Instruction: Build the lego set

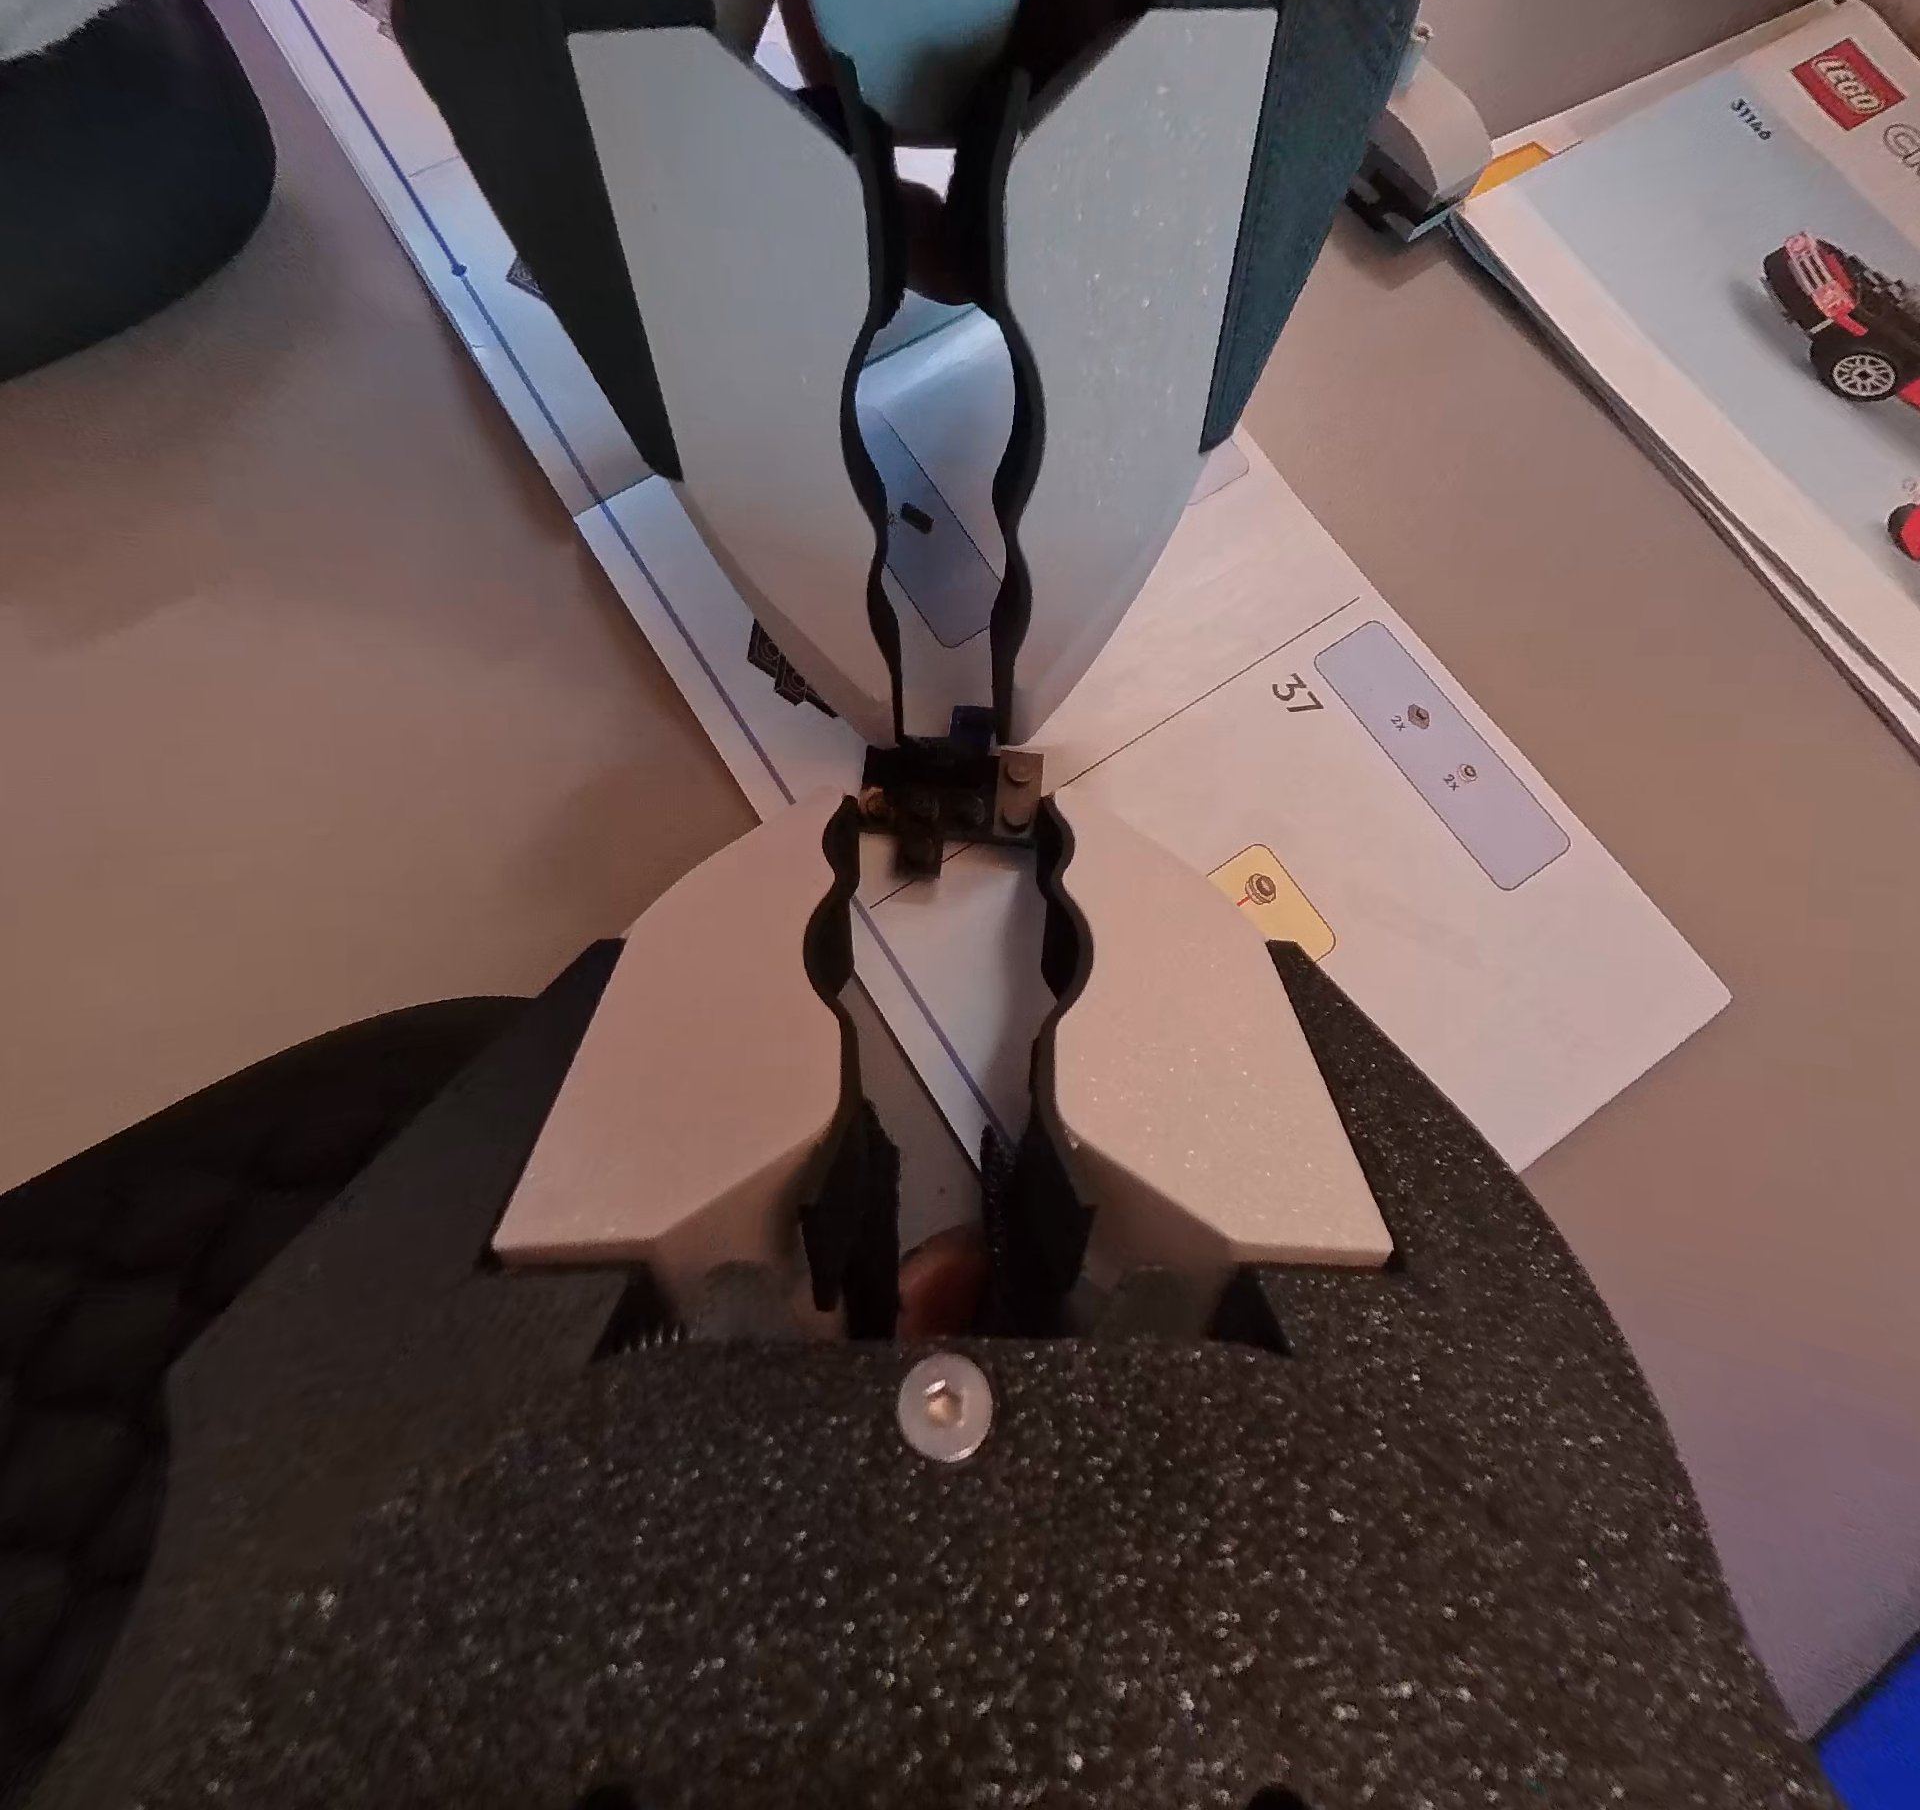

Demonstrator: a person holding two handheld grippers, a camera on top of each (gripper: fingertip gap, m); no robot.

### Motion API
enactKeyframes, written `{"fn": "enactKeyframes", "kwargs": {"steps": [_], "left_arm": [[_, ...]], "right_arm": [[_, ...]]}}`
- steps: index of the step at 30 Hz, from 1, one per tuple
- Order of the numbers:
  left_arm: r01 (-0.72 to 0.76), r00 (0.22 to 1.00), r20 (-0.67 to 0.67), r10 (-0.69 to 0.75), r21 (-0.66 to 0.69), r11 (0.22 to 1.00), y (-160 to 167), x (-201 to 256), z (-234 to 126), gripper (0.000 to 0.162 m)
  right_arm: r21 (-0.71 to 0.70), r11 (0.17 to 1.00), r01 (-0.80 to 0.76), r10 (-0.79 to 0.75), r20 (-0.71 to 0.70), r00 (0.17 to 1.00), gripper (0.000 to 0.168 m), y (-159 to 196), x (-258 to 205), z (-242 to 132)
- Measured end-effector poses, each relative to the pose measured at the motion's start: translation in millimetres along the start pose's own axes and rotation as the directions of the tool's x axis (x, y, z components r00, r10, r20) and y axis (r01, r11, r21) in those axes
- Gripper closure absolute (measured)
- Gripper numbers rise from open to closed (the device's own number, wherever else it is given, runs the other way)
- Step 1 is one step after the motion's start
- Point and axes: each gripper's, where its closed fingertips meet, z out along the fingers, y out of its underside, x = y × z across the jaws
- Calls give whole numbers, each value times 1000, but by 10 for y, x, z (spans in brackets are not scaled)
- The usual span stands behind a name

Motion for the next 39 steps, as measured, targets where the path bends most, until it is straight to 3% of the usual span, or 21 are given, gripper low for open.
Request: {"fn": "enactKeyframes", "kwargs": {"steps": [9,14,18,22,26,30,39], "left_arm": [[18,1000,-11,-18,-21,1000,-2,3,3,145],[16,1000,-11,-17,-30,999,-1,-1,3,144],[22,1000,-11,-23,-32,999,-2,-4,6,144],[28,1000,-12,-28,-40,999,2,-3,5,144],[31,999,-12,-31,-46,998,0,-10,7,144],[35,999,-15,-36,-56,998,-7,-15,12,144],[35,999,-17,-36,-71,997,-16,-15,19,144]], "right_arm": [[-3,1000,-1,1,10,1000,133,-3,-4,-5],[64,992,-108,106,33,994,127,-94,38,-63],[79,960,-268,267,28,963,140,-87,147,-61],[124,940,-318,318,20,948,157,-109,224,-81],[176,961,-215,208,54,977,165,-202,116,-120],[146,987,-60,62,-10,998,167,-155,55,-86],[91,996,6,-1,-55,998,168,-91,55,-34]]}}
